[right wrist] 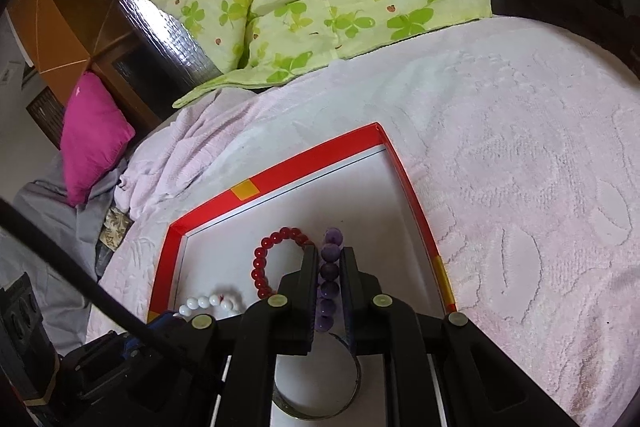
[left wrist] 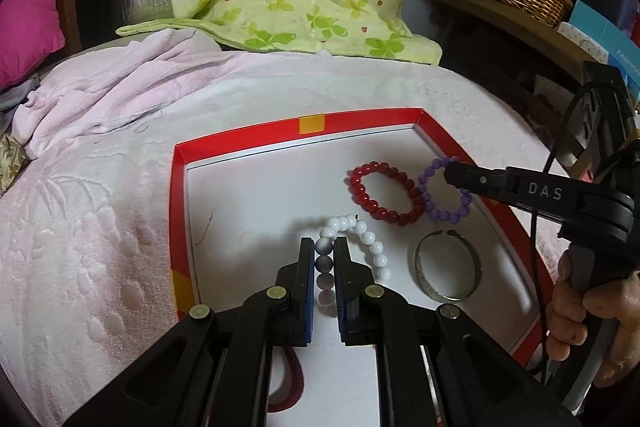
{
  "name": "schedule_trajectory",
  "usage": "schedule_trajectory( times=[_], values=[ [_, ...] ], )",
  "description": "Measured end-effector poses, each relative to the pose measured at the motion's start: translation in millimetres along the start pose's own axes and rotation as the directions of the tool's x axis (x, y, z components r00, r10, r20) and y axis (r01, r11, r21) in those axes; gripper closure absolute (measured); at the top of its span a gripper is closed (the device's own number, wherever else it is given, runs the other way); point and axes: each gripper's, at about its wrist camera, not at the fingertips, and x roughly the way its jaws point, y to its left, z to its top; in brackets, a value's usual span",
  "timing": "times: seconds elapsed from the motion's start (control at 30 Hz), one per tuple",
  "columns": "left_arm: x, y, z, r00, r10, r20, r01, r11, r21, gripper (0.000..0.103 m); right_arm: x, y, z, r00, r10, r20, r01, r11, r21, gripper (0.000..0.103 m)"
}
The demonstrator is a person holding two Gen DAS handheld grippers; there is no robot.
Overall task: Organize jewelry
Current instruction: 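Lower both bracelets into the tray and open both tools, then withdraw both tools from the tray toward the remaining items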
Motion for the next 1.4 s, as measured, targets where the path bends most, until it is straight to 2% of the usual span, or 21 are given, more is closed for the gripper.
schedule_trajectory(
  times=[0.13, 0.27, 0.4, 0.53, 0.83, 1.07, 1.23, 1.4],
  values=[
    [0, 2, 0, 1.0, 0.024, -0.002, -0.024, 1.0, -0.003, 0.093, 0, 1, -1, 1.0, -0.027, 0.001, 0.027, 1.0, -0.016, 0.089],
    [-2, 3, 0, 0.999, 0.043, -0.002, -0.043, 0.999, -0.004, 0.089, -3, -2, -1, 0.999, -0.049, 0.013, 0.049, 0.999, -0.008, 0.072],
    [-7, 2, -1, 0.997, 0.07, 0.011, -0.07, 0.998, 0.005, 0.066, -9, 0, 0, 0.998, -0.049, 0.029, 0.05, 0.999, -0.02, 0.072],
    [-14, -1, -3, 0.994, 0.102, 0.028, -0.102, 0.995, 0.017, 0.049, -16, 6, -1, 0.998, -0.046, 0.043, 0.049, 0.998, -0.051, 0.071],
    [-37, -9, -16, 0.986, 0.158, 0.056, -0.16, 0.986, 0.044, 0.039, -49, 12, -10, 0.998, -0.023, 0.06, 0.028, 0.996, -0.082, 0.071],
    [-63, -17, -37, 0.982, 0.173, 0.077, -0.178, 0.982, 0.065, 0.038, -93, 6, -30, 0.995, -0.032, 0.094, 0.043, 0.993, -0.111, 0.072],
    [-75, -19, -49, 0.978, 0.193, 0.081, -0.199, 0.977, 0.073, 0.035, -119, -10, -47, 0.992, -0.063, 0.11, 0.073, 0.993, -0.091, 0.072],
    [-89, -15, -67, 0.969, 0.233, 0.076, -0.238, 0.969, 0.065, 0.034, -150, -35, -71, 0.991, -0.07, 0.114, 0.072, 0.997, -0.016, 0.072]
  ],
)
